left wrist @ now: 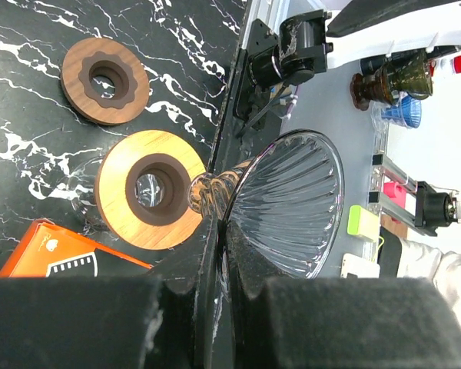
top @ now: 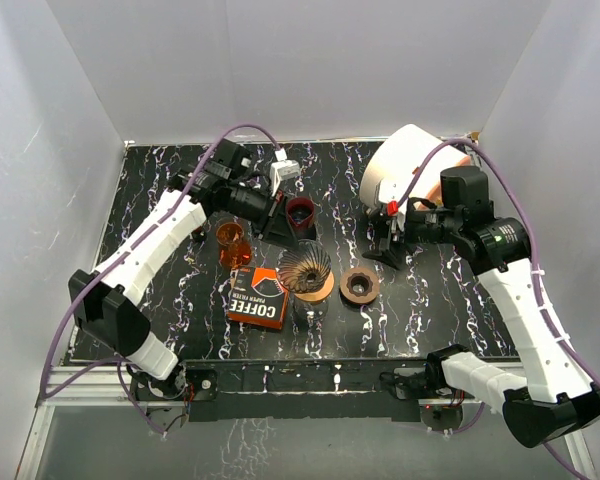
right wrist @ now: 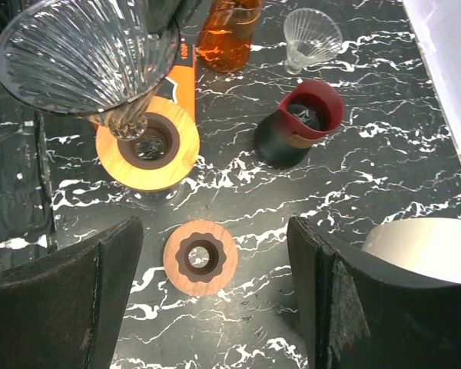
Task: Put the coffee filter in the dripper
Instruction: Place the coffee dripper on the coffee server.
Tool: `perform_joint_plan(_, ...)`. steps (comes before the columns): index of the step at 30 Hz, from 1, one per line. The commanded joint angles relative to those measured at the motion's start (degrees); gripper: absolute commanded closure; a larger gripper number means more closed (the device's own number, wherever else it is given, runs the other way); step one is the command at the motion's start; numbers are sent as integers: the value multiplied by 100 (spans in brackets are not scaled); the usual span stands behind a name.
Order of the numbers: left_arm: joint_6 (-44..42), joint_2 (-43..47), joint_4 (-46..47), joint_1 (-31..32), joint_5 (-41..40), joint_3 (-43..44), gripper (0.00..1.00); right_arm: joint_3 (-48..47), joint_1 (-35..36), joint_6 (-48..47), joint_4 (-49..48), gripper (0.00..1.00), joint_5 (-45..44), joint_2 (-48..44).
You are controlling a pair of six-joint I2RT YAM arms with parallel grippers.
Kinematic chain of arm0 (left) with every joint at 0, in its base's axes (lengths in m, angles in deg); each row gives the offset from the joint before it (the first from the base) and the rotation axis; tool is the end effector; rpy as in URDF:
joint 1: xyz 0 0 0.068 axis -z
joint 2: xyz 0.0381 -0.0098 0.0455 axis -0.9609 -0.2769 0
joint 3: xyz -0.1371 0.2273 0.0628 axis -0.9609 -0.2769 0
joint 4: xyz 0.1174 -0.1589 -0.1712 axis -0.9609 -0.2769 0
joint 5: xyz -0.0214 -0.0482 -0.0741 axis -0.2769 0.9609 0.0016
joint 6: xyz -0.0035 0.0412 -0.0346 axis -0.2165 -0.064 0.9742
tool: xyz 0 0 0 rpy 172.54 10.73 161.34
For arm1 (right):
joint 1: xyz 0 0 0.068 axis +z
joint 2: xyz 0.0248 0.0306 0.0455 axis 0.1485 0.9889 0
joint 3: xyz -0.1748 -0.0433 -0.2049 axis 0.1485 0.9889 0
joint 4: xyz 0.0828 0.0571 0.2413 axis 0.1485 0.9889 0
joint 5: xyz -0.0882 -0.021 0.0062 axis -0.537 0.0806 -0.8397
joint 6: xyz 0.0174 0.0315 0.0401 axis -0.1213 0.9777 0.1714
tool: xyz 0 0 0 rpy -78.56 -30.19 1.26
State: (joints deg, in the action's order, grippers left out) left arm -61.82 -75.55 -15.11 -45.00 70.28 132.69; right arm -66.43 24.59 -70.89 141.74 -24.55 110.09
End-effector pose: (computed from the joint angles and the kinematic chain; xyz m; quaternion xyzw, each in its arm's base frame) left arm 0.2686 -0.1826 0.3707 0.4085 0.7310 -0.5011 0.2183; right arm 0.1672 0.0752 0.4032 -0.5587 0.6316 0.2556 0.4728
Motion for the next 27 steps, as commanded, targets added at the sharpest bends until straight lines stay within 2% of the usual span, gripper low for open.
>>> perform_joint_plan(1,-128,-135,-64,142,-39,48,100,44,47,-403,172,28,377,-15)
perform_joint_plan(16,-162,-656,-373,201,-344,449,100,-77,929,-521,150,33,446,302)
perform_joint_plan(27,-216,-1052,-523,310,-653,799,100,117,2039,-467,0,39,-441,480)
